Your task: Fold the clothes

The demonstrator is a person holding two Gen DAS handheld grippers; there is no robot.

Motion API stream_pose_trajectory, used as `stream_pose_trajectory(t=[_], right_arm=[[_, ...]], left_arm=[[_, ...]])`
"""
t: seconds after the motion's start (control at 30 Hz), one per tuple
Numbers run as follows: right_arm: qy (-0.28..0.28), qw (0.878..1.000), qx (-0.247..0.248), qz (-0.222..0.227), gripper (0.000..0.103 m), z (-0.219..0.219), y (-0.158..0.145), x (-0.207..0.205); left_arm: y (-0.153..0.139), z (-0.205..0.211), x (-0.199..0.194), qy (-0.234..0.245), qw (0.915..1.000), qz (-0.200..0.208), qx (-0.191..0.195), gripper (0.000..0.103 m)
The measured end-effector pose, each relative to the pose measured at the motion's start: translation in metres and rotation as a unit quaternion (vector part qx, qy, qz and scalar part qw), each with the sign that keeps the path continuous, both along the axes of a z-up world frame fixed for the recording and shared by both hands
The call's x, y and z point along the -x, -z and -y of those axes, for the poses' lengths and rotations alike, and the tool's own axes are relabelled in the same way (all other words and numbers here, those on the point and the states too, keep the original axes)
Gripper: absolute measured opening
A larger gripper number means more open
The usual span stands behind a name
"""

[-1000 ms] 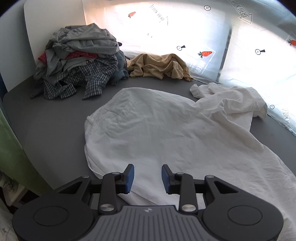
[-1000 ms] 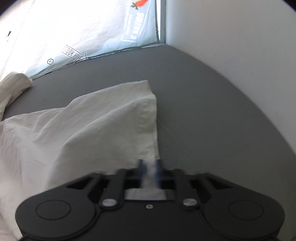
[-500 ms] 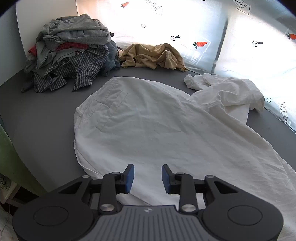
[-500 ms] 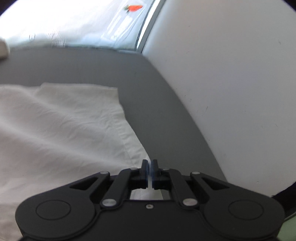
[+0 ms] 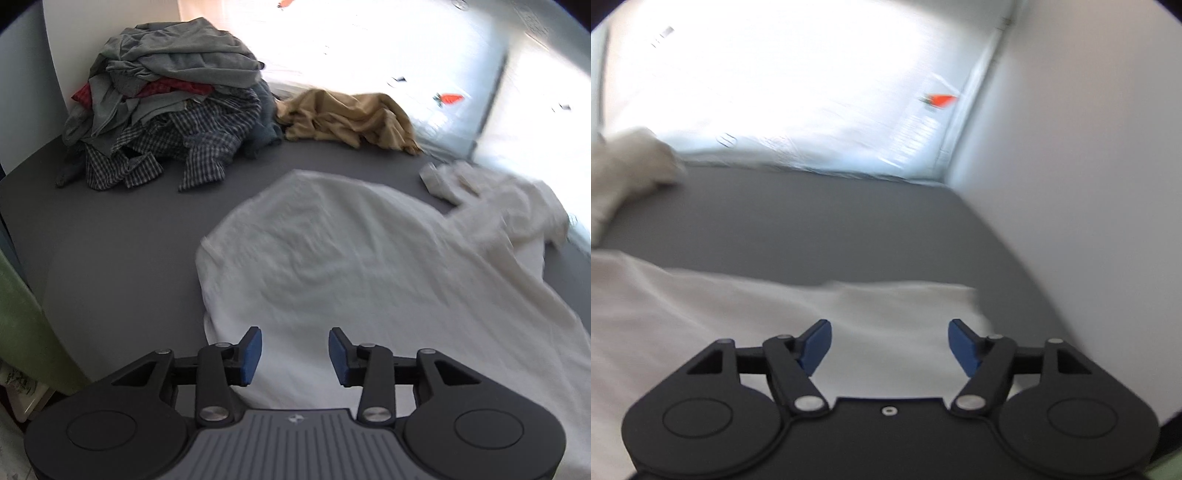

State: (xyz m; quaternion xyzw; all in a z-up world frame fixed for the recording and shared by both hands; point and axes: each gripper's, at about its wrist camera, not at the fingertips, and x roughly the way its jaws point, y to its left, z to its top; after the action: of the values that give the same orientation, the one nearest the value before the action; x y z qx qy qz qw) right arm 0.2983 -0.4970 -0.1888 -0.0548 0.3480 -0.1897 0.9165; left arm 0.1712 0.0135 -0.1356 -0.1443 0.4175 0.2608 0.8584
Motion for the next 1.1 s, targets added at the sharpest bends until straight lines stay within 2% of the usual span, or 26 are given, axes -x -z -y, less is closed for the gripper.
stream_pose_trajectory(t=[0.07, 0.27, 0.57, 0.7, 0.83, 0.93, 0.97, 1.03, 1.07, 1.1], right_arm=[[-0.015, 0.999, -0.031, 0.008, 0.075, -0.025, -0.007, -0.015], [-0.062, 0.995, -0.076, 0.026, 0.082, -0.096, -0.028, -0.064], [-0.065, 0.979, -0.189, 0.045, 0.085, -0.143, -0.042, -0.170], [-0.062, 0.969, -0.234, 0.046, 0.086, -0.154, -0.041, -0.233], [-0.067, 0.962, -0.262, 0.044, 0.088, -0.170, -0.033, -0.293], [-0.044, 0.956, -0.289, 0.002, 0.091, -0.178, -0.012, -0.343], [-0.028, 0.955, -0.296, -0.016, 0.089, -0.180, -0.001, -0.356], [-0.012, 0.947, -0.320, -0.036, 0.065, -0.182, 0.017, -0.369], [-0.002, 0.946, -0.322, -0.028, 0.032, -0.184, 0.020, -0.366], [0.004, 0.946, -0.324, -0.018, 0.008, -0.185, 0.022, -0.361]], left_arm=[[-0.002, -0.018, -0.013, -0.007, 0.9999, 0.005, 0.005, 0.043], [-0.003, -0.066, -0.070, -0.003, 0.9997, 0.015, 0.019, 0.044], [0.017, -0.112, -0.183, 0.041, 0.9977, 0.010, 0.053, 0.045], [0.035, -0.121, -0.231, 0.061, 0.9952, -0.006, 0.075, 0.045], [0.058, -0.118, -0.258, 0.079, 0.9928, -0.024, 0.087, 0.045], [0.073, -0.111, -0.269, 0.085, 0.9915, -0.041, 0.090, 0.045], [0.078, -0.108, -0.271, 0.085, 0.9912, -0.047, 0.090, 0.045], [0.082, -0.104, -0.271, 0.083, 0.9913, -0.059, 0.083, 0.045], [0.083, -0.103, -0.270, 0.083, 0.9912, -0.064, 0.080, 0.045], [0.083, -0.101, -0.267, 0.082, 0.9911, -0.069, 0.080, 0.045]])
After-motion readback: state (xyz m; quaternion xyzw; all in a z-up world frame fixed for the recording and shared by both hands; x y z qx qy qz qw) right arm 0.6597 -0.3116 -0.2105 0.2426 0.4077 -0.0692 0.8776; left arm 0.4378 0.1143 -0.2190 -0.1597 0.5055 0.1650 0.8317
